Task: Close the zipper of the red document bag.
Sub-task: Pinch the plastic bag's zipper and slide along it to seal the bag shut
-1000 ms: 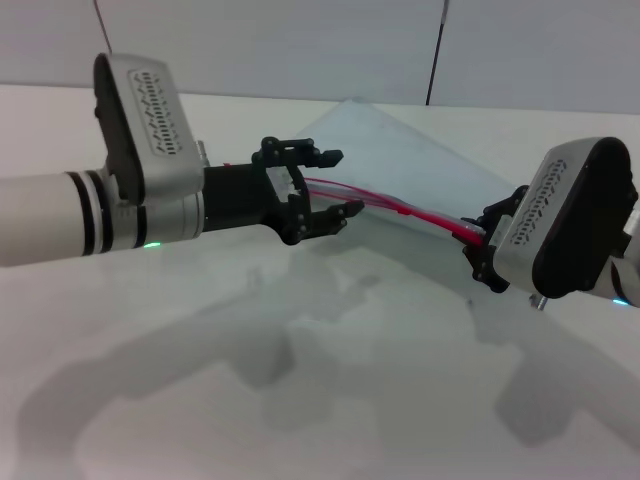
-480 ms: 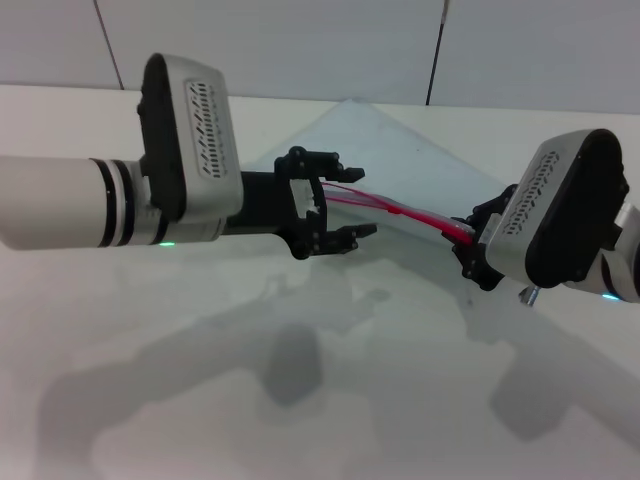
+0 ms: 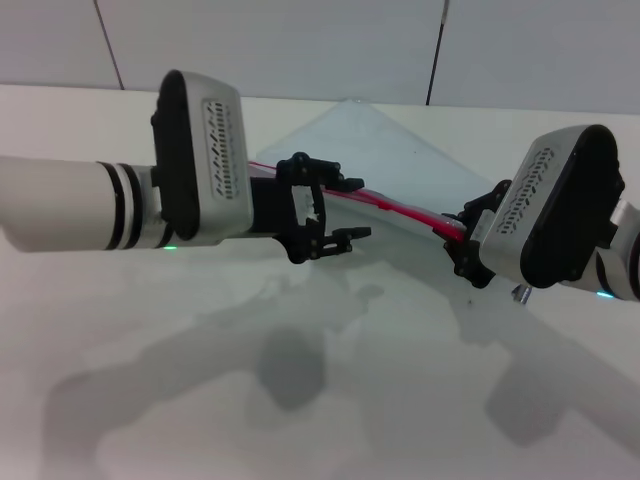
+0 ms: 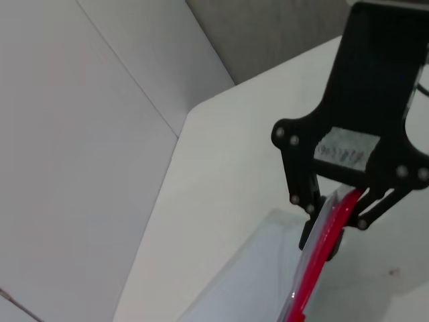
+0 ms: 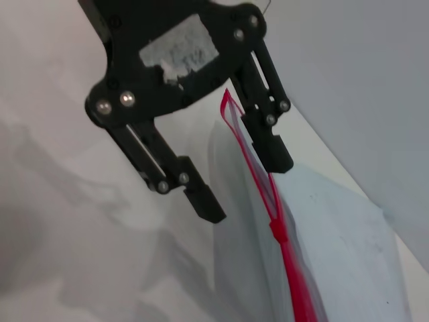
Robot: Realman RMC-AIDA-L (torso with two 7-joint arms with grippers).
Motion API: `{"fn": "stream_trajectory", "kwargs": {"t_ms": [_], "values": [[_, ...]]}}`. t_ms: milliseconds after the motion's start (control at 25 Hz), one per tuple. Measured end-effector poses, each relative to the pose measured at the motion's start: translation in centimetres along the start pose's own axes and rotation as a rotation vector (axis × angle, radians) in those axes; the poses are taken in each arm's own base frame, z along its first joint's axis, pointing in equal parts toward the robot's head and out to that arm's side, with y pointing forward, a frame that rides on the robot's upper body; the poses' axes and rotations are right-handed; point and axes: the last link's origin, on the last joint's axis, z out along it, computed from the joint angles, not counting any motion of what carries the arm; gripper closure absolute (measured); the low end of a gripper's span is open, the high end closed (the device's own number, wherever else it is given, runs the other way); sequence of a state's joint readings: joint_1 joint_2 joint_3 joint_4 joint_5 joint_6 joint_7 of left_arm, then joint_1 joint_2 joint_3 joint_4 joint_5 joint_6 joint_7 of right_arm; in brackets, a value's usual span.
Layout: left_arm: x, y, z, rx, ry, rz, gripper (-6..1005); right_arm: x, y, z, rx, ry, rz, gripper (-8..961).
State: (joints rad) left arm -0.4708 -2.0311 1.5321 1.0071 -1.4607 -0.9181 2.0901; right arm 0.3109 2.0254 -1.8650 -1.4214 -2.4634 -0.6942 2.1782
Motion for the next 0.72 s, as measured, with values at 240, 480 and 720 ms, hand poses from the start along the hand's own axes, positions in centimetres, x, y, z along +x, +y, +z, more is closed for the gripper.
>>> {"fn": "stream_trajectory", "kwargs": {"t_ms": [240,480,720], "values": [[0.4,0.3,1.0,0.016,-0.023,0.061,473,-0.2,0.2,-0.1,-0.011,0.0,-0.004,901],[0.9,0.2,1.2,0.037,-0.023,0.085,472,-0.2,0.2,-0.1,-0.016,0.002,-0.006,901],[1.2,0.2,1.2,0.042,-0.013,0.082,473,-0.3,0.2,-0.1,-0.016,0.001,-0.007,901]]}}
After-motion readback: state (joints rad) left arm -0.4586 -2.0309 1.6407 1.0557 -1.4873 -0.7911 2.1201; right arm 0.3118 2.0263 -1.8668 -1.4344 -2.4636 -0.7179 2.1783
